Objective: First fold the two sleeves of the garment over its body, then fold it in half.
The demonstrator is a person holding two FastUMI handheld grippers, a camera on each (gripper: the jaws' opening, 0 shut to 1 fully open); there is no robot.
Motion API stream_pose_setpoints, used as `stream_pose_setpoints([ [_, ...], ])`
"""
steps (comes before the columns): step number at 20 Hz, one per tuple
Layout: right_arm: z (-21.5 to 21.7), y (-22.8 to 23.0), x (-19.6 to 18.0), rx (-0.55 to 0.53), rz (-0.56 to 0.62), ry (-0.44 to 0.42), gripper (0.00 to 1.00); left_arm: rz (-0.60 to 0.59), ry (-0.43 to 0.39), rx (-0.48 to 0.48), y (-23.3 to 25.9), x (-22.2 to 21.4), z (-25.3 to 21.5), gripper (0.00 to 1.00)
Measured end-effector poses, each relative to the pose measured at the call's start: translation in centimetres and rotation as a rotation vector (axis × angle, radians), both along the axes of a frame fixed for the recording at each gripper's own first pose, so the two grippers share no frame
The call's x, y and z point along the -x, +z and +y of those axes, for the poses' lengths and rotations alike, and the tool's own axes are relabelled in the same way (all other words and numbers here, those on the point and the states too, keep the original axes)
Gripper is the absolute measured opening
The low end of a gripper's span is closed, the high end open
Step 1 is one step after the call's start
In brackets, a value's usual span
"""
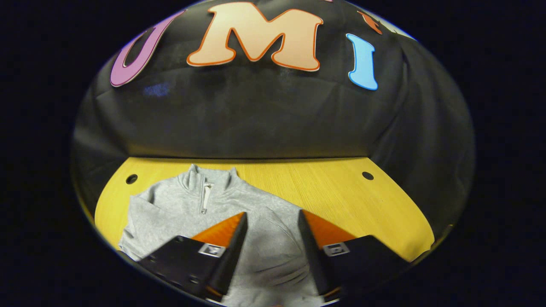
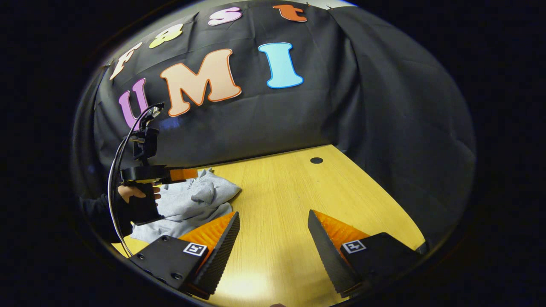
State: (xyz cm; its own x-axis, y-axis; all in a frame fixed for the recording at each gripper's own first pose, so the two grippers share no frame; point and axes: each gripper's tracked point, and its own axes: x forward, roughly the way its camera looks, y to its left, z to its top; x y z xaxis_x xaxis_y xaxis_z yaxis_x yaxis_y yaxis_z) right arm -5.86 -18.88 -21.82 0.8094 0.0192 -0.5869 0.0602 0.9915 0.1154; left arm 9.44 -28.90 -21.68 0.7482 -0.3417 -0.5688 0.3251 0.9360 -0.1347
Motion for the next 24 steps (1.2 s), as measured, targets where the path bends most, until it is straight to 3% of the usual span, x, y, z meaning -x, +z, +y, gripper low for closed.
stream_pose_setpoints([
  [1, 0.3, -0.1, -0.1, -0.005, 0.001, 0.010, 0.99, -0.028, 0.012, -0.005, 0.3, -0.4, 0.4, 1.00],
  [3, 1.0, -0.3, -0.5, -0.019, 0.000, 0.033, 0.99, -0.052, 0.045, -0.009, 1.6, 0.2, 2.2, 0.93],
  [4, 1.3, -0.4, -0.8, -0.026, 0.000, 0.045, 0.96, -0.058, 0.064, -0.005, 2.0, 0.8, 3.3, 0.93],
  [6, 2.2, -0.6, -1.3, -0.037, 0.001, 0.071, 0.99, -0.076, 0.102, -0.007, 2.9, 1.7, 5.8, 0.93],
  [11, 5.2, -1.5, -2.6, -0.048, 0.017, 0.127, 0.96, -0.116, 0.185, -0.096, 3.9, 3.6, 14.4, 0.92],
  [16, 8.5, -2.3, -3.4, -0.038, 0.040, 0.152, 0.99, -0.095, 0.219, -0.180, 2.7, 6.6, 21.8, 0.93],
  [23, 12.3, -4.3, -3.1, 0.009, 0.091, 0.185, 0.96, -0.016, 0.283, -0.180, 0.2, 9.7, 29.2, 0.93],
  [24, 12.7, -4.8, -3.1, 0.017, 0.102, 0.191, 0.99, 0.000, 0.288, -0.189, -0.4, 10.2, 30.1, 0.93],
])
